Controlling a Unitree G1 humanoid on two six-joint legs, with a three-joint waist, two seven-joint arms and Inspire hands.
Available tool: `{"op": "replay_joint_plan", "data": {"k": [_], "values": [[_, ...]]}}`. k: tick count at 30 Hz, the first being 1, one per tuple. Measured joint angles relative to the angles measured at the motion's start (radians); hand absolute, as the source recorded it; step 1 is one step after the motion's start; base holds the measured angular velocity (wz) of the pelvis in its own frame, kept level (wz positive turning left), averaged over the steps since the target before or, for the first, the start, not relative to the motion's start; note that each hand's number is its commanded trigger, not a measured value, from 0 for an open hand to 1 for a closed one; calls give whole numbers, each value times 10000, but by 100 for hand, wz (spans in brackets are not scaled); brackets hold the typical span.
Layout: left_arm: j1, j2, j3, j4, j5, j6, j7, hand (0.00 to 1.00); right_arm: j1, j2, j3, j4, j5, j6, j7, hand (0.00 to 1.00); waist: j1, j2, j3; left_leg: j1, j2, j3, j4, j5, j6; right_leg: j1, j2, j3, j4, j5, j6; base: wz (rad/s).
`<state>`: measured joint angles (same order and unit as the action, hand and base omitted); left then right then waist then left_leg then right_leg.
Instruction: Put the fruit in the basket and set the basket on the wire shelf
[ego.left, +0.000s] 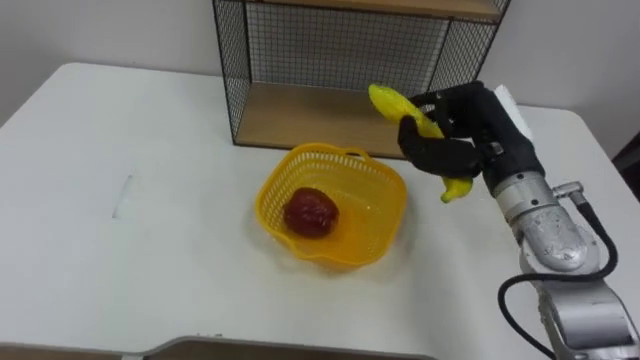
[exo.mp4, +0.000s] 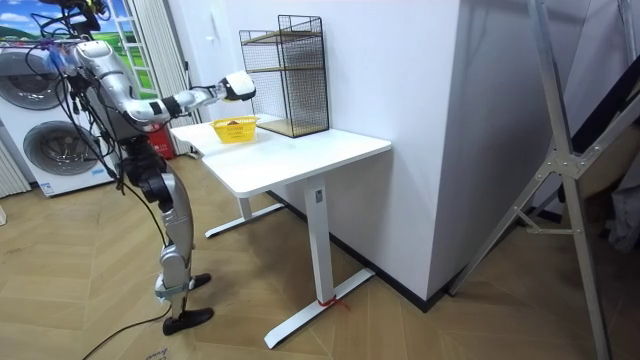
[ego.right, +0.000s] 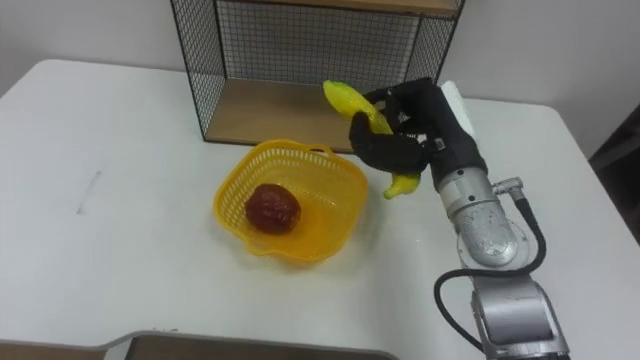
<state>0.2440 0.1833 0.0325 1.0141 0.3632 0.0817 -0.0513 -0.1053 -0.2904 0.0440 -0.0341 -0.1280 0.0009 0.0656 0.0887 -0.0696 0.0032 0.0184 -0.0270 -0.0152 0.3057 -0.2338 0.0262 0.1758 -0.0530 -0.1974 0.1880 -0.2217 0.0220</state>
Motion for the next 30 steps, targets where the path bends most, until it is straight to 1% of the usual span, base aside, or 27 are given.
{"op": "replay_joint_plan", "data": {"k": [3,6,7,10,11,12,15,16,17,18,20,22,25,30], "values": [[30,20,-21,0,1,0,0,0,-30,-187,243,0,-337,2,41,100,77,-23,9,-29,-6,-20,9,1,0,-24,-2,-10,10,0,0,1],[45,53,-66,4,3,1,0,0,-30,-317,538,-49,-881,13,397,100,123,-76,19,-62,-2,-27,33,0,0,-51,-2,-9,23,0,-1,0],[25,62,-66,4,4,1,0,0,-30,-315,556,-82,-1209,13,623,100,165,-96,30,-69,-2,-28,47,0,0,-52,-2,-13,23,0,-1,0],[-15,83,-78,3,-1,2,0,0,-30,-326,610,-100,-1688,26,880,100,236,-125,55,-77,-7,-40,87,-4,4,-32,-7,-49,24,1,-1,2],[-34,100,-158,3,1,5,1,0,-30,-327,724,-100,-1889,55,971,12,250,-128,64,-86,-6,-44,117,-6,4,-26,-6,-48,28,1,-1,0],[-79,102,-223,3,5,12,1,0,-30,-331,873,-100,-1919,115,1043,0,261,-115,76,-102,-8,-62,131,-7,5,-25,-5,-55,28,1,-1,5],[-235,112,-355,3,7,15,1,0,-29,-328,1106,-100,-1982,172,1360,0,282,-49,117,-148,-18,-137,198,-8,6,-34,-3,-95,80,1,-2,6],[-250,114,-369,3,7,16,1,0,-30,-328,1154,-101,-2013,213,1472,0,284,-23,120,-149,-14,-147,212,-8,6,-55,-2,-99,142,0,-1,0],[-244,116,-376,3,7,17,1,0,-29,-328,1182,-102,-2050,237,1525,0,284,-9,111,-160,-10,-147,219,-8,6,-75,-1,-97,168,0,0,0],[-235,117,-384,3,7,33,1,0,-29,-324,1223,-132,-2194,245,1638,0,281,6,84,-218,-7,-147,245,-7,6,-120,4,-87,175,0,-1,0],[-232,115,-399,3,5,49,1,0,-30,-316,1237,-163,-2432,254,1770,0,275,33,74,-280,-7,-143,310,-3,7,-163,3,-89,190,2,-5,0],[-197,127,-398,4,4,60,1,0,-29,-303,1296,-165,-2662,385,1912,0,263,71,43,-269,-13,-141,324,-2,11,-141,-6,-105,210,3,-5,0],[-213,155,-461,3,6,62,1,0,-28,-287,1322,-182,-2698,458,2087,0,261,78,42,-270,-13,-153,340,4,18,-147,-4,-95,248,2,-5,0],[-217,161,-459,2,7,66,1,0,-28,-280,1323,-183,-2701,471,2218,0,264,65,37,-272,-17,-143,350,6,20,-152,-5,-63,246,2,-4,0]]}}
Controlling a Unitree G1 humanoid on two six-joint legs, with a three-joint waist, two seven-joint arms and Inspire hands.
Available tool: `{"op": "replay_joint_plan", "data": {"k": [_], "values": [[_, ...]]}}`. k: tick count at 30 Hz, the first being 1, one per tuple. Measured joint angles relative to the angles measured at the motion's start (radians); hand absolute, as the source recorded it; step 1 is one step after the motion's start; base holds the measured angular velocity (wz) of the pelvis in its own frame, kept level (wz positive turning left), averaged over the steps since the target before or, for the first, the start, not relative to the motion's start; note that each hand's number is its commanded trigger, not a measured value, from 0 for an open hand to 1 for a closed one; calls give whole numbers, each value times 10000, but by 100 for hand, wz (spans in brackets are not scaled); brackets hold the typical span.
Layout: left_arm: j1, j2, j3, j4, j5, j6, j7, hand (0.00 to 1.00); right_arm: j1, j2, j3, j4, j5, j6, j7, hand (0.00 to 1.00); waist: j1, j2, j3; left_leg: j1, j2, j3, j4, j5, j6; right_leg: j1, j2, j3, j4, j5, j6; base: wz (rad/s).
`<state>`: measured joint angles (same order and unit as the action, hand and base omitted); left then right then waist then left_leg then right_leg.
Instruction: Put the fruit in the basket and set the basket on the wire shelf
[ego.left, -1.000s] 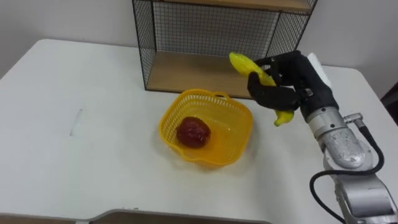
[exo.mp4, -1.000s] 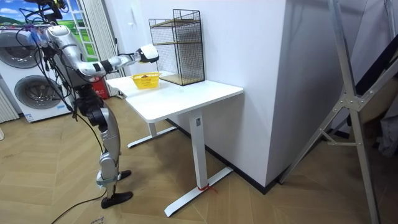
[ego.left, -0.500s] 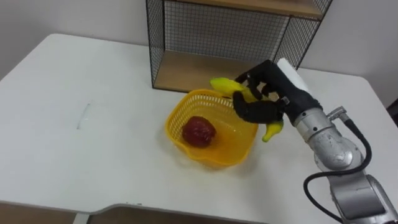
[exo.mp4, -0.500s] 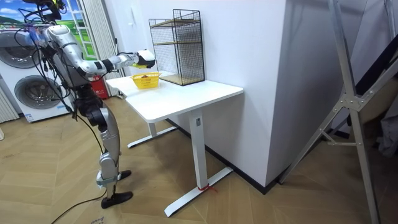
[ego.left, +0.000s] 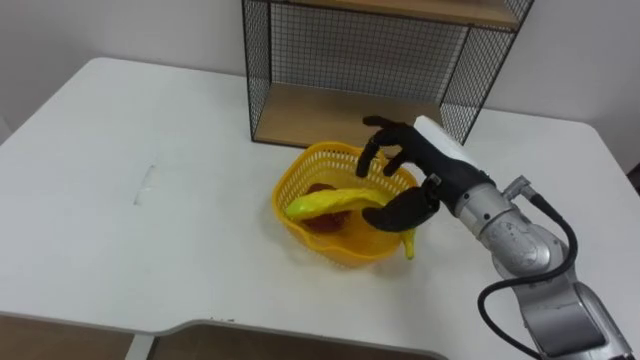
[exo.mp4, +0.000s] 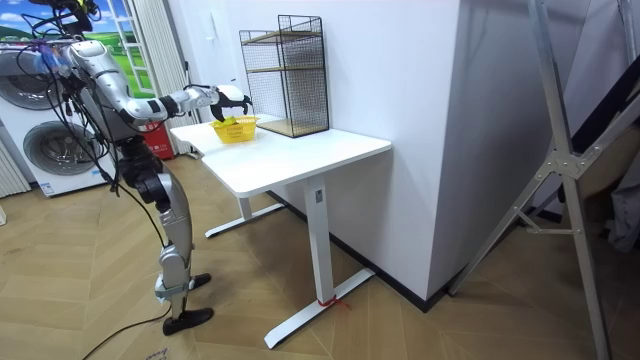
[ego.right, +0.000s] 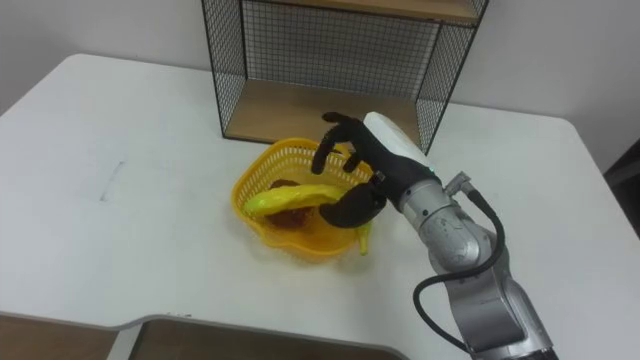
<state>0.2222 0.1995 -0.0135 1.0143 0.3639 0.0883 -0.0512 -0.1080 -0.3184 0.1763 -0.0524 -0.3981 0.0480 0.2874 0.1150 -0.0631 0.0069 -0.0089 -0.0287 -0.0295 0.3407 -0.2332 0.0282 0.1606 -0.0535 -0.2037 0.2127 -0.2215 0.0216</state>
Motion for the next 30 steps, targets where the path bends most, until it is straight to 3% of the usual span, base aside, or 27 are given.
{"op": "replay_joint_plan", "data": {"k": [9,18,24,30], "values": [[-58,40,-3,0,-4,-2,1,0,0,7,1,0,-231,183,204,0,-8,-29,1,-14,-3,5,-4,3,5,31,2,-14,-85,0,0,0],[-101,43,-47,2,-4,-8,65,0,95,129,0,3,-383,182,192,0,-13,-105,60,-28,-3,0,-2,1,5,12,3,-25,-86,1,0,0],[-81,43,-101,4,-10,-14,67,0,415,194,-4,75,-228,171,78,0,-38,-45,62,-41,-2,-1,-5,1,5,8,2,-42,-89,1,-1,0],[-76,39,-98,290,-103,-23,66,0,563,180,-28,398,858,170,-50,0,-169,133,44,61,5,-9,-22,2,4,95,-1,-82,-85,1,-1,0]]}}
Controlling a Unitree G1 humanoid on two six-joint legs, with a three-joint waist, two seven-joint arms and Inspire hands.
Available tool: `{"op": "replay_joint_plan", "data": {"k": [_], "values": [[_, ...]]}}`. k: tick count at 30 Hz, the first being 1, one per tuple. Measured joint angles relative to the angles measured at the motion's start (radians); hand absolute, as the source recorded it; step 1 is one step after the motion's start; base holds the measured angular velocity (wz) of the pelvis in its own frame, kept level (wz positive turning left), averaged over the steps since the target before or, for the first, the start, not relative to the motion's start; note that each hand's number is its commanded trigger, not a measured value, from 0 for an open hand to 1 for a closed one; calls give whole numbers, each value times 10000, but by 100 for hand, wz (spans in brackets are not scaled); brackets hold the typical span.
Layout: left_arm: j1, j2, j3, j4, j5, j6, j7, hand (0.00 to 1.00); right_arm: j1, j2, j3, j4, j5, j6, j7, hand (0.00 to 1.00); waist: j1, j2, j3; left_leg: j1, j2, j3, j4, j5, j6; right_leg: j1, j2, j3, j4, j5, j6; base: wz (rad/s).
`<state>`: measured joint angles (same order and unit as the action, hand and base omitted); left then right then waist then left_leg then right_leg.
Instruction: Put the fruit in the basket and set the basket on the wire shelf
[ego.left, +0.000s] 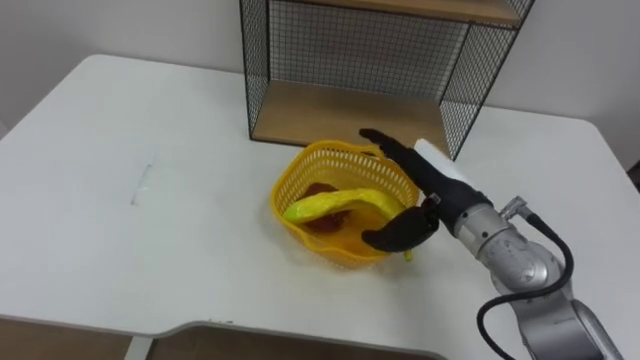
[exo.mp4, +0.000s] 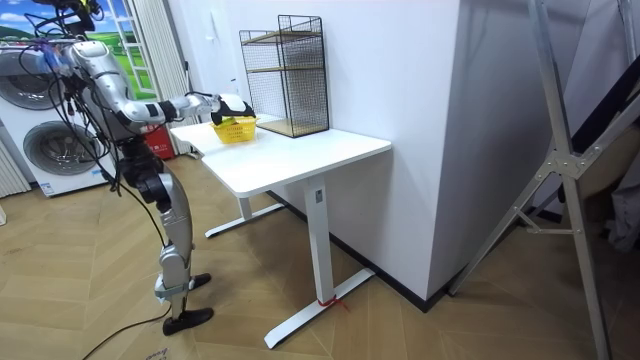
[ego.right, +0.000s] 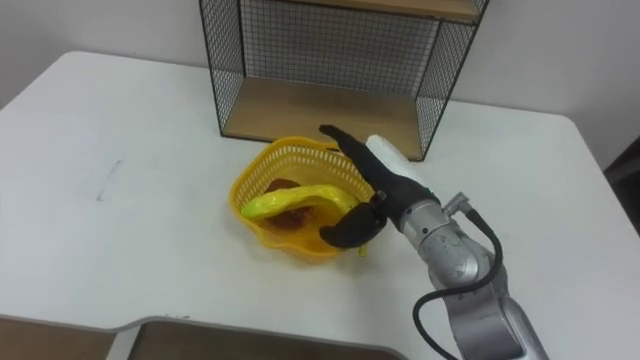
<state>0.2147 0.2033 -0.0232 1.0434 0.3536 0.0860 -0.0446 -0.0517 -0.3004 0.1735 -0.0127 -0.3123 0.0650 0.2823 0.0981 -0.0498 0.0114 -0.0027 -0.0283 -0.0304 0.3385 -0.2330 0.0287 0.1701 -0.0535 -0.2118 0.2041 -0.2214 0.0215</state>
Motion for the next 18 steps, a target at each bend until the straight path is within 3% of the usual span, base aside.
{"op": "replay_joint_plan", "data": {"k": [5,10,14,18], "values": [[133,-19,34,1,-284,-12,0,0,0,15,-89,-3,208,-23,-3,0,-118,89,-14,72,-3,24,-10,-3,-3,-19,5,88,-51,-6,2,-3],[363,-55,552,83,-1355,-45,2,0,102,58,-784,147,2583,-99,-364,0,-214,-4,-87,99,-18,4,-14,-5,4,73,17,89,-196,19,16,2],[532,-42,1054,143,-2269,-57,71,0,652,57,-1218,216,4611,-106,-766,0,-203,22,-92,51,-8,0,-32,-12,6,59,14,48,-194,19,17,1],[728,-92,1838,392,-3505,-127,374,0,1471,93,-1758,232,6042,-105,-967,0,-236,311,-104,42,-5,32,50,-61,38,95,-14,-19,-196,18,19,0]]}}
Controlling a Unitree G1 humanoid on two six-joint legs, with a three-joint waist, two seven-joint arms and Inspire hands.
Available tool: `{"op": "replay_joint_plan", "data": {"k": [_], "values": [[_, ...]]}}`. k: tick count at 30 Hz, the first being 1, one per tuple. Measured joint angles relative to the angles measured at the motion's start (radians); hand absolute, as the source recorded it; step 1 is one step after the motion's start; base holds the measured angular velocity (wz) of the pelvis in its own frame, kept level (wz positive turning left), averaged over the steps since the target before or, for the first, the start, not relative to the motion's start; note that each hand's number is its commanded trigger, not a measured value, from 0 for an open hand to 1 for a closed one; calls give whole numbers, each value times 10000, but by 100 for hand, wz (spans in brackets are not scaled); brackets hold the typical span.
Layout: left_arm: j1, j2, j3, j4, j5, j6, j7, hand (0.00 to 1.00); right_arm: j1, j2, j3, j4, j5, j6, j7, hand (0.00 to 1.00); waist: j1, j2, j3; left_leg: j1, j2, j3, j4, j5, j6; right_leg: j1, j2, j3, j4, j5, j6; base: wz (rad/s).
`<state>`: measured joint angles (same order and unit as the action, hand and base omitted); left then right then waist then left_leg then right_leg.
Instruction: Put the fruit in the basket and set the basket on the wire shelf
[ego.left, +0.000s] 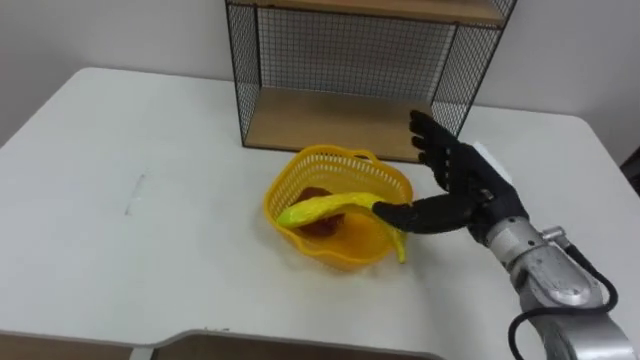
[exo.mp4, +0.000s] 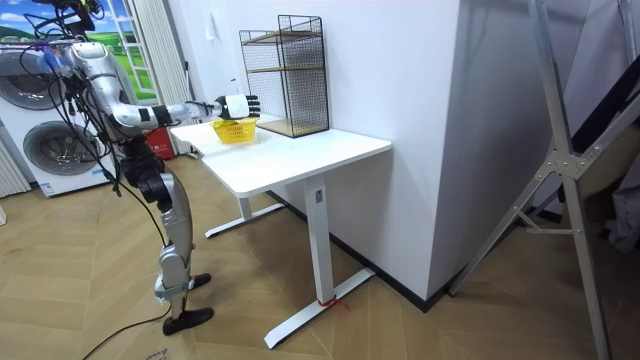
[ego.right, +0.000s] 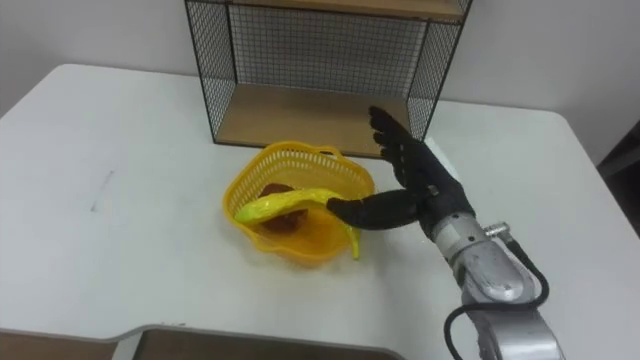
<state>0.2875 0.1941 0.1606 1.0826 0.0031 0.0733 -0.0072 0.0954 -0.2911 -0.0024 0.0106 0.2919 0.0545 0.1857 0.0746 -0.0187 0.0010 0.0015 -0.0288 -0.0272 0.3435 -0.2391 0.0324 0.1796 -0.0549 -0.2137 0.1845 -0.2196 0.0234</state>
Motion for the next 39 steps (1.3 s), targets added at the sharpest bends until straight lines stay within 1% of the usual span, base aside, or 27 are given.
{"op": "replay_joint_plan", "data": {"k": [1,2,3,4,5,6,7,8,10,11,12,13,15,16,19,22,23,24,25,26,28,30,31,33,34,36,39], "values": [[37,-26,358,-8,-437,-28,151,0,130,-2,-257,66,388,0,-20,0,6,117,10,-10,-6,18,3,-4,8,-15,-8,30,1,-3,7,0],[56,-30,520,-9,-679,-59,282,0,133,-3,-361,149,588,0,-66,0,2,164,8,-9,-6,35,-1,-2,10,-27,-9,68,1,-5,9,-7],[105,-35,865,-43,-1224,-133,635,0,176,0,-588,223,936,1,-269,0,-5,226,-13,33,-11,68,-30,2,17,-2,-18,112,-3,-2,20,-6],[165,-37,1217,-140,-1738,-168,1002,0,246,20,-782,222,1341,-1,-529,0,9,300,-11,138,-23,93,-91,20,39,128,-45,101,-12,-10,38,-4],[202,-40,1380,-232,-1989,-179,1188,0,262,36,-882,222,1478,-1,-654,0,7,315,-12,214,-32,98,-117,21,42,136,-58,101,-11,-17,49,0],[307,-81,1779,-543,-2610,-233,1541,0,355,76,-1097,217,1775,-28,-854,0,3,359,-1,281,-36,113,-183,26,48,168,-82,103,-22,-28,64,0],[405,-141,2128,-976,-3241,-345,1930,0,492,77,-1264,213,2047,-119,-1053,0,48,400,-51,289,-49,78,-192,27,49,206,-86,81,-42,-38,76,0],[427,-165,2293,-1173,-3461,-389,2129,0,525,79,-1344,213,2204,-118,-1159,0,58,394,-47,293,-70,69,-195,28,50,216,-85,76,-50,-38,77,7],[524,-173,2744,-2210,-4107,-439,3097,0,717,88,-1501,170,2791,-119,-1519,0,19,376,-73,296,-102,-37,-224,37,40,290,-85,-50,-156,-35,75,11],[547,-173,2854,-2486,-4164,-477,3359,0,798,88,-1525,161,2906,-119,-1582,0,26,407,-99,325,-114,-53,-259,48,40,303,-96,-71,-153,-38,76,7],[618,-182,2964,-3099,-4349,-564,3923,0,968,94,-1578,86,2960,-118,-1718,0,95,317,-77,425,-143,-55,-396,84,32,335,-124,-69,-157,-44,77,0],[669,-199,3015,-3441,-4470,-606,4204,0,1031,107,-1599,37,2965,-118,-1803,0,126,365,-108,442,-150,-58,-428,92,34,344,-130,-71,-160,-46,78,-3],[788,-269,3118,-4717,-4645,-882,5205,0,1145,174,-1765,-129,3016,-127,-2079,0,177,365,-108,449,-158,-17,-468,92,36,299,-135,-1,-165,-49,86,-5],[803,-299,3183,-5392,-4647,-1016,5685,0,1268,185,-1777,-195,3175,-231,-2233,0,359,391,-125,507,-155,8,-547,98,41,300,-132,72,-163,-48,86,-14],[798,-302,3369,-6638,-4581,-1309,6548,0,1555,247,-1777,-234,3227,-424,-2386,0,567,391,-118,642,-148,6,-696,101,36,335,-132,116,-146,-47,86,-8],[700,-303,3512,-8269,-3850,-1613,7852,0,1604,405,-1779,-218,2912,-499,-2402,0,602,424,-100,585,-156,-32,-688,100,36,236,-135,72,-139,-42,87,0],[671,-300,3513,-8518,-3740,-1662,8030,0,1604,403,-1779,-219,2910,-499,-2405,0,602,432,-101,592,-159,-33,-691,100,36,237,-138,67,-139,-42,88,0],[643,-300,3512,-9056,-3493,-1715,8353,0,1604,402,-1778,-224,2911,-499,-2405,0,629,436,-96,599,-159,-33,-702,99,37,236,-139,69,-139,-42,88,0],[634,-301,3497,-9569,-3322,-1894,8594,0,1604,402,-1776,-219,2902,-505,-2405,0,650,439,-88,601,-159,-36,-713,99,37,236,-136,70,-140,-42,88,0],[622,-301,3490,-9757,-3228,-1975,8684,0,1605,402,-1776,-214,2898,-509,-2405,0,647,430,-90,611,-158,-39,-714,98,36,248,-136,64,-143,-42,88,0],[480,-280,3448,-10386,-3129,-2181,8866,0,1614,404,-1753,-157,2880,-560,-2387,0,566,474,-53,638,-160,-61,-706,98,35,298,-133,28,-154,-41,87,2],[269,-273,3433,-10519,-3129,-2371,8879,0,1615,442,-1748,-103,2854,-613,-2353,0,505,457,-35,635,-169,-79,-700,99,35,317,-136,-30,-148,-41,88,5],[217,-274,3404,-10713,-3138,-2386,8870,0,1615,520,-1748,-53,2825,-720,-2288,0,441,489,-26,592,-164,-91,-672,98,35,299,-135,-54,-139,-41,88,4],[208,-275,3246,-11159,-3137,-2474,8863,0,1617,624,-1746,90,2567,-893,-2193,0,351,473,-12,498,-160,-84,-629,96,32,260,-132,-78,-135,-41,88,4],[134,-275,3061,-11460,-3138,-2491,8817,0,1617,624,-1745,125,2384,-897,-2162,0,322,489,-2,408,-160,-90,-517,73,36,230,-128,-92,-132,-41,88,0],[-12,-266,2780,-11711,-3138,-2641,8501,0,1616,639,-1652,129,2172,-903,-2052,0,341,508,11,403,-160,-59,-477,70,40,185,-129,-69,-108,-32,87,-2],[-150,-261,2289,-11852,-3137,-2751,7784,0,1618,852,-1424,189,2102,-926,-1716,0,114,552,57,354,-157,-69,-397,69,44,189,-131,-111,-69,-31,87,2]]}}
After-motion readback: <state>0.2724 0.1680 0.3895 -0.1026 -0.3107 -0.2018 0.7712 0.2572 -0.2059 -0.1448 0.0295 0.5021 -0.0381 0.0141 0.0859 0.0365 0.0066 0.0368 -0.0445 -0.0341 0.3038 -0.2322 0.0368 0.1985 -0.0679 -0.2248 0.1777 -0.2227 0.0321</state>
